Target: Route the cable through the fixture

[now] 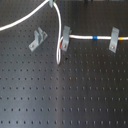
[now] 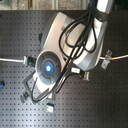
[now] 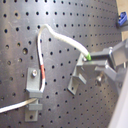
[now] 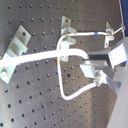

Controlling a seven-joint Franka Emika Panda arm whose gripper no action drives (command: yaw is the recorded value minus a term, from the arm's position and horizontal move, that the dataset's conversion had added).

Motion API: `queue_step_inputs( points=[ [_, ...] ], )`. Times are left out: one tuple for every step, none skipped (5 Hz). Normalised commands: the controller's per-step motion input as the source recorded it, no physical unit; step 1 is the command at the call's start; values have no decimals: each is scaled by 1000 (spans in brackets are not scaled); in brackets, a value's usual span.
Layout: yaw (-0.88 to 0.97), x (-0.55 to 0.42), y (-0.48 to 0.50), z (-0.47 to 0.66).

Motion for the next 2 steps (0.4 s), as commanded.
queue_step_inputs(
  points=[
    [40,-678,-187,650],
    [17,-660,-243,633]
  ],
)
